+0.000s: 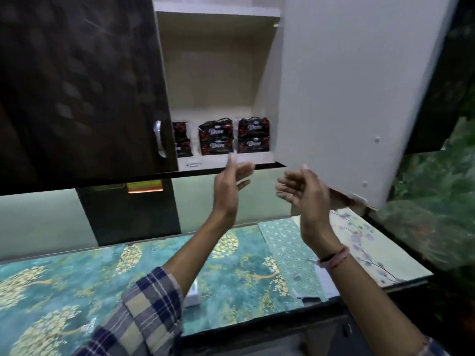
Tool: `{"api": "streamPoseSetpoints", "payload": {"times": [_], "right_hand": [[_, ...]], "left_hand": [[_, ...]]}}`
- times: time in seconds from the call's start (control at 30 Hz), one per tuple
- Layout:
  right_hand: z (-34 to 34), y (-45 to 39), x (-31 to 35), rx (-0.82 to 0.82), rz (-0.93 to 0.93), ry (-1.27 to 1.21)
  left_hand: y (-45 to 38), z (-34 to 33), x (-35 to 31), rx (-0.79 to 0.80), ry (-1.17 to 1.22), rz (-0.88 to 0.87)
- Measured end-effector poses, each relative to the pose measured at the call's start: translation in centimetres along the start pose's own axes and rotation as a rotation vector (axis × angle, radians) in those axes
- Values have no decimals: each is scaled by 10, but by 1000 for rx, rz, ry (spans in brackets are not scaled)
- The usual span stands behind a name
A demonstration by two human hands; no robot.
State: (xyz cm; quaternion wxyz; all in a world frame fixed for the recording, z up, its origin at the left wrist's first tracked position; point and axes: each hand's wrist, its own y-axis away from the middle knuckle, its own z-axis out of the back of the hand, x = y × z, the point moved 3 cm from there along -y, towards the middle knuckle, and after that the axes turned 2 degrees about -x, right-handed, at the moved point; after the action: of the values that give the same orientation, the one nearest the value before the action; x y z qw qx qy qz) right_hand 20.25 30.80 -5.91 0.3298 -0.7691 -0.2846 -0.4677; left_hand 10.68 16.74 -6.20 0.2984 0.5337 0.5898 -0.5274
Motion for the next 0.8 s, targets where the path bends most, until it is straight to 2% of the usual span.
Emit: {"api": "streamPoseSetpoints", "payload": {"times": [0.13, 0.2, 0.3, 0.53, 0.8], "right_hand": [[-104, -40, -44, 285, -243, 89], [-156, -58, -61, 356, -282, 133], [-218, -80, -77, 414, -289, 158], [-301, -117, -107, 413, -341, 109], [-308, -97, -113, 463, -423, -33]], "left_hand": [[-52, 101, -23, -229, -36, -63], [-76, 142, -35, -312, -57, -94], [-107, 181, -47, -354, -90, -106], [-145, 189, -49, -146, -116, 1], [-130, 192, -49, -75, -187, -1]]}}
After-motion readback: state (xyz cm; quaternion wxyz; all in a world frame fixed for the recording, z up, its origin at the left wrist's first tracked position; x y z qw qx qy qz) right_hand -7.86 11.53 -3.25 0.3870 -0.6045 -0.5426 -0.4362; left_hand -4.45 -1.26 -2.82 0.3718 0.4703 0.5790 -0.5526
